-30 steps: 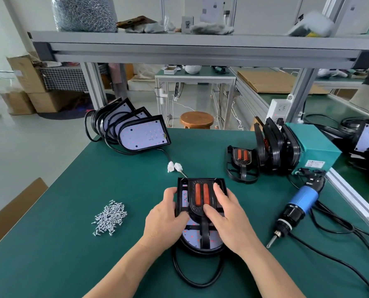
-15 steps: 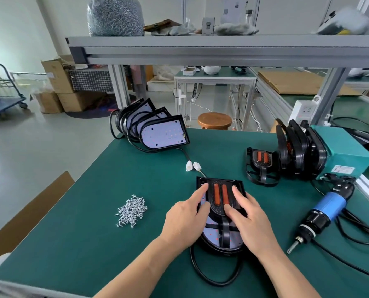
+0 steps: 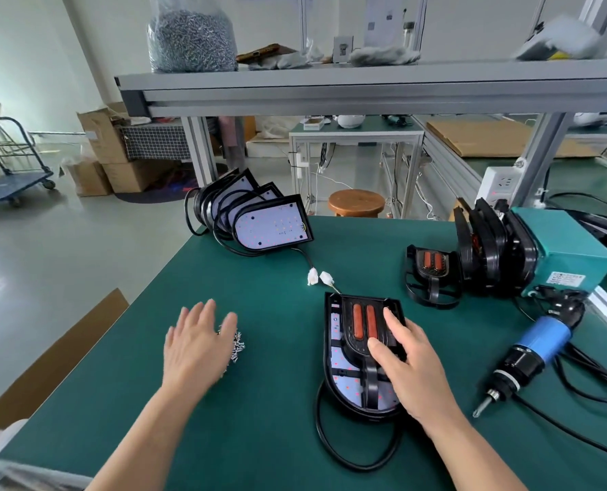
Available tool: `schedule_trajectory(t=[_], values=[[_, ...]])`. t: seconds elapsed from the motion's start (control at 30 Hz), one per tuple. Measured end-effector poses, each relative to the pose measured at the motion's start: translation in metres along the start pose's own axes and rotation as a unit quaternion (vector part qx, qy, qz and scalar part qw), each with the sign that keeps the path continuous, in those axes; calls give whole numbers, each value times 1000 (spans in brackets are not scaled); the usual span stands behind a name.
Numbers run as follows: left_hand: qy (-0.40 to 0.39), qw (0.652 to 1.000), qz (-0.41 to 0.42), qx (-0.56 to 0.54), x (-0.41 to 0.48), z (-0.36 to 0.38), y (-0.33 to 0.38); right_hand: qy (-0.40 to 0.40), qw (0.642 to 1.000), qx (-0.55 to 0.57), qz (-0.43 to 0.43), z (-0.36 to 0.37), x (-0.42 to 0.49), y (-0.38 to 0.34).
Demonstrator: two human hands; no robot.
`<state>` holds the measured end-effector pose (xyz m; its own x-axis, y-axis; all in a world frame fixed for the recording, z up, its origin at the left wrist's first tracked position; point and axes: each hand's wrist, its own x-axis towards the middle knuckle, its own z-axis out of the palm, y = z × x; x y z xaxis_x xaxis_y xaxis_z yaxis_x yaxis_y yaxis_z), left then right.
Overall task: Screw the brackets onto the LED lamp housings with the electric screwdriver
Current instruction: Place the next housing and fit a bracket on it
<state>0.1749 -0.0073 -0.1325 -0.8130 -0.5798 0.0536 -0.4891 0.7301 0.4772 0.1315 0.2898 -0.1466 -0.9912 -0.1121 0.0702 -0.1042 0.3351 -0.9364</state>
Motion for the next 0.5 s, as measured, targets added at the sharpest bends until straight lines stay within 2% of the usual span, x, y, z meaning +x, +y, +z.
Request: schedule_trajectory(t=[0.13,0.3,0.5], values=[[-60,988,81,119,-19,24,1,1,1000,3,-7,1,-1,-1],[-75,975,145,149,-14,37,32,5,1000,3,-6,0,-3,-4],[-83,970,163,161,-5,41,35,1,1000,-29,-7,0,-6,-3]])
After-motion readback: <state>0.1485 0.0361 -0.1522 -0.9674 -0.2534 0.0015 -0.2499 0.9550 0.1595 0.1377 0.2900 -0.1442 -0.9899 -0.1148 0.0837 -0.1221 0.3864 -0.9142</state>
